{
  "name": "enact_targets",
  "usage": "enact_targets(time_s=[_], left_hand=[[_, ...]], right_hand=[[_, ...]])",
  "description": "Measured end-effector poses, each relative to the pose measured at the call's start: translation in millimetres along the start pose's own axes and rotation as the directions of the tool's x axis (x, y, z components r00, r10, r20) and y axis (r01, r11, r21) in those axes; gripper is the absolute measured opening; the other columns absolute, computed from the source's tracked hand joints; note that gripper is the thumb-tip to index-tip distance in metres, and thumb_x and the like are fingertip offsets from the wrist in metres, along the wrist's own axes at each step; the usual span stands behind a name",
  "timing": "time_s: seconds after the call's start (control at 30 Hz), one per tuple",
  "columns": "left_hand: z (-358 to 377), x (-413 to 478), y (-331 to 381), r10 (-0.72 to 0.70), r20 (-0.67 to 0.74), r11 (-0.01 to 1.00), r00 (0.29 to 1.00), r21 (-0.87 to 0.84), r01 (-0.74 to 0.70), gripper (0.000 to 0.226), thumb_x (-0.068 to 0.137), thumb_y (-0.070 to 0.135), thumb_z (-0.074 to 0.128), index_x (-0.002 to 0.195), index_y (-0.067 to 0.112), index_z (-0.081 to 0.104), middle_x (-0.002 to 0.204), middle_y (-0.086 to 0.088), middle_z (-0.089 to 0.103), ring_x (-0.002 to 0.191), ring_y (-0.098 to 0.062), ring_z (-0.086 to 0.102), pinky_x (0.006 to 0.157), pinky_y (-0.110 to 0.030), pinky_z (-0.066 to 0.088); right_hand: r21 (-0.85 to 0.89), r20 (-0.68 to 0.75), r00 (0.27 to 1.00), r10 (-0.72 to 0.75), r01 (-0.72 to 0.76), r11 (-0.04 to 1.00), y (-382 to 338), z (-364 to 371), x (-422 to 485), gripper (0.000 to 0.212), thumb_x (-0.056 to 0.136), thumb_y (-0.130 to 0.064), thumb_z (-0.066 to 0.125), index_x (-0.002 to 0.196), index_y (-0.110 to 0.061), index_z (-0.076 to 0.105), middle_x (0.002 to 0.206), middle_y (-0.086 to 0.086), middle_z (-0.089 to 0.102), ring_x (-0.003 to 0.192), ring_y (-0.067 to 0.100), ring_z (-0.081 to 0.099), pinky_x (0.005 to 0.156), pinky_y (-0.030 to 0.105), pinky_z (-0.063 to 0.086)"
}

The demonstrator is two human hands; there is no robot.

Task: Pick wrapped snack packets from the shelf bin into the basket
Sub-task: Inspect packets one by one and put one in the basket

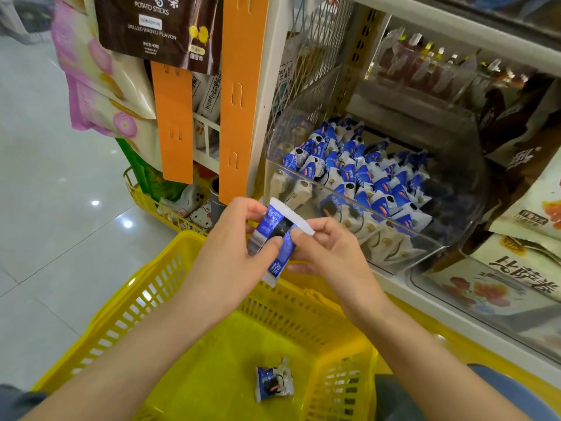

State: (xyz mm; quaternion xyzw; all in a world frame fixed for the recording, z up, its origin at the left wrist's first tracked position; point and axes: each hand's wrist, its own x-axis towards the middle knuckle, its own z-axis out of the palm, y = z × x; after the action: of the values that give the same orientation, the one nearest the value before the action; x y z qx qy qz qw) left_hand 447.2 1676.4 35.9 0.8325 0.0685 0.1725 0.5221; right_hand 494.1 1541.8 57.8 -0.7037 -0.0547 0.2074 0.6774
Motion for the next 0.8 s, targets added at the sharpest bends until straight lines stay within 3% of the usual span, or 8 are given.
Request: enact_targets(time_s=[0.13,0.3,0.4,0.5,0.57,0.73,0.8], left_hand=[[1,-3,-4,0.015,0.018,0.997,1.0,0.078,-0.016,0.036,0.077,0.039,0.063,0.106,0.03,0.044,0.103,0.016,0.052,0.091,0.007,0.051,0.066,-0.013,0.048],[0,-4,-2,0.071,0.047,0.978,0.996,0.194,-0.079,0.029,0.08,0.042,0.058,0.102,0.032,0.041,0.099,0.015,0.05,0.087,0.001,0.051,0.057,-0.019,0.045],[0,-7,1,0.072,0.077,0.959,0.994,0.269,-0.09,0.026,0.077,0.048,0.05,0.094,0.032,0.038,0.091,0.013,0.048,0.078,-0.005,0.051,0.061,-0.033,0.049],[-1,-9,4,0.058,0.116,0.954,0.992,0.287,-0.089,0.02,0.08,0.045,0.046,0.09,0.03,0.039,0.088,0.01,0.052,0.076,-0.01,0.054,0.064,-0.04,0.05],[-2,-9,5,0.058,0.134,0.949,0.989,0.299,-0.096,0.014,0.085,0.04,0.047,0.09,0.028,0.041,0.087,0.008,0.054,0.076,-0.01,0.056,0.064,-0.039,0.051],[-1,-9,5,0.088,0.08,0.933,0.993,0.343,-0.11,0.009,0.092,0.026,0.048,0.087,0.023,0.041,0.071,0.009,0.05,0.059,-0.004,0.049,0.054,-0.019,0.042],[0,-9,4,0.079,0.056,0.94,0.995,0.328,-0.093,0.011,0.093,0.024,0.047,0.085,0.021,0.039,0.066,0.01,0.047,0.056,-0.004,0.047,0.055,-0.015,0.04]], right_hand=[[-0.117,0.004,0.997,-0.072,0.072,0.991,6,2,-1,0.01,0.089,-0.009,0.058,0.083,-0.013,0.052,0.077,0.002,0.065,0.056,0.004,0.063,0.054,0.022,0.055],[-0.167,-0.002,0.988,-0.153,0.15,0.974,6,0,-2,0.013,0.087,-0.012,0.061,0.075,-0.016,0.057,0.077,0.002,0.067,0.069,0.012,0.066,0.064,0.029,0.057],[-0.231,0.013,0.974,-0.226,0.223,0.947,4,-1,-6,0.016,0.083,-0.01,0.065,0.07,-0.017,0.061,0.079,-0.001,0.069,0.076,0.019,0.066,0.073,0.039,0.056],[-0.262,0.03,0.966,-0.258,0.257,0.93,3,-1,-8,0.01,0.081,-0.008,0.066,0.072,-0.013,0.065,0.082,-0.001,0.07,0.08,0.017,0.066,0.08,0.041,0.055],[-0.284,0.028,0.963,-0.268,0.264,0.922,3,-1,-9,0.008,0.082,-0.01,0.066,0.074,-0.012,0.065,0.082,0.001,0.07,0.08,0.016,0.066,0.081,0.041,0.054],[-0.379,0.046,0.945,-0.323,0.315,0.87,6,2,-11,0.006,0.086,-0.023,0.063,0.08,-0.021,0.064,0.08,-0.007,0.07,0.079,0.003,0.065,0.078,0.033,0.054],[-0.374,0.082,0.951,-0.3,0.308,0.875,9,3,-10,0.004,0.084,-0.03,0.063,0.084,-0.03,0.06,0.082,-0.014,0.068,0.082,-0.002,0.063,0.074,0.022,0.053]])
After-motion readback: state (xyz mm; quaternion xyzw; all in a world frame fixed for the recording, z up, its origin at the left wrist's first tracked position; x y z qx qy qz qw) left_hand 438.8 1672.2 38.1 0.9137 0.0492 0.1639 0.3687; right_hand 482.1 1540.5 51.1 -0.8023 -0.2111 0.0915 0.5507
